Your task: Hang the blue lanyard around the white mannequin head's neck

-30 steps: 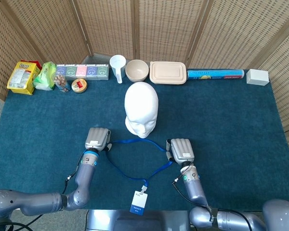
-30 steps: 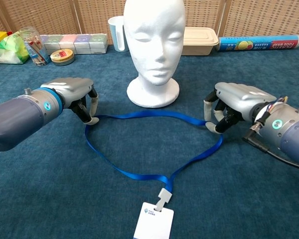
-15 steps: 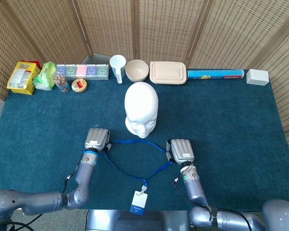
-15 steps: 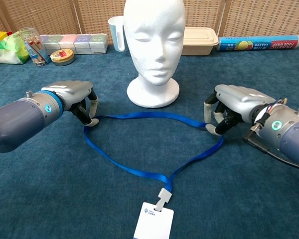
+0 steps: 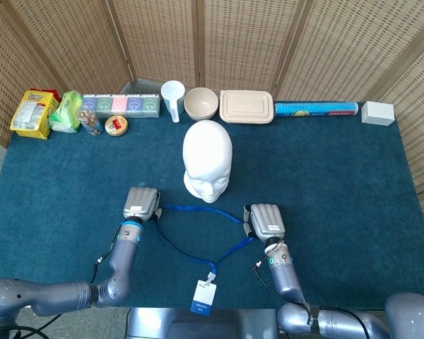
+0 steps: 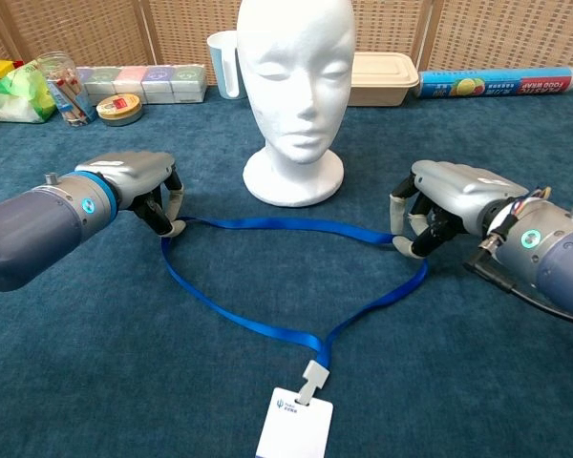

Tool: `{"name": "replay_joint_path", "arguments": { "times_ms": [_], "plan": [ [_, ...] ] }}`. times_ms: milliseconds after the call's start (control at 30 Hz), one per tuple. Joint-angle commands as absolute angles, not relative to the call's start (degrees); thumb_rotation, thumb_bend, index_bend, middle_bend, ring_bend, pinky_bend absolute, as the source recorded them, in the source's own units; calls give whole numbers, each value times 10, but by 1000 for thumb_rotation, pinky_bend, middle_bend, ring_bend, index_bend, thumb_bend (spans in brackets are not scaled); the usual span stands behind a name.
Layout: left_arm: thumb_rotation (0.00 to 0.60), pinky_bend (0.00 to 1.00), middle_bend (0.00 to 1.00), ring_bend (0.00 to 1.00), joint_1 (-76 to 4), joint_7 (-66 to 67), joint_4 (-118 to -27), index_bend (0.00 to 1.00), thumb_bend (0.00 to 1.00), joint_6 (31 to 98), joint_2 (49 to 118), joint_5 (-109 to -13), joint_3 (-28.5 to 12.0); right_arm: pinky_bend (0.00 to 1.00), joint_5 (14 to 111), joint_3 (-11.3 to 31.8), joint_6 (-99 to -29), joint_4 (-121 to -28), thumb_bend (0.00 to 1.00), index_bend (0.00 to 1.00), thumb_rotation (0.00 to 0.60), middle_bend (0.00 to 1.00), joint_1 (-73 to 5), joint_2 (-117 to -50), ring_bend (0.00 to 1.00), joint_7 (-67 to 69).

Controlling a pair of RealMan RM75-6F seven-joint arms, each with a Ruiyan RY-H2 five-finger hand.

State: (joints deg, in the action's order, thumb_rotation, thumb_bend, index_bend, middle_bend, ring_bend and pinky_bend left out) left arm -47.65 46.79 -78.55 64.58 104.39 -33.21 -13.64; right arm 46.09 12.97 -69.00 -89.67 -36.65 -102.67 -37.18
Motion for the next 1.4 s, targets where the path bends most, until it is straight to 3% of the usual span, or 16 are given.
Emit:
{"name": "replay_joint_path", "arguments": {
  "times_ms": [33, 600, 1000, 1400],
  "plan": [
    [550, 1000, 1000, 1000, -475, 465, -787, 687, 404, 647, 1042, -334, -137, 1000, 463, 130, -691, -898, 476, 603, 596, 815, -366, -1026, 1000, -370],
    [553, 1000, 1000, 1000, -449, 411, -846, 687, 403, 684, 997, -415, -134, 1000, 492, 134, -714, -941, 477, 607, 596, 820, -350, -1000, 1000, -340],
    [553, 1000, 1000, 1000, -411, 369, -945, 686, 404, 742, 939, -498, -128, 1000, 553, 134, -753, -1024, 477, 610, 597, 825, -326, -952, 1000, -309],
    [555, 1000, 1000, 1000, -388, 343, -1057, 687, 404, 782, 864, -561, -151, 1000, 611, 155, -777, -1125, 477, 618, 596, 829, -316, -895, 1000, -286]
  ]
}}
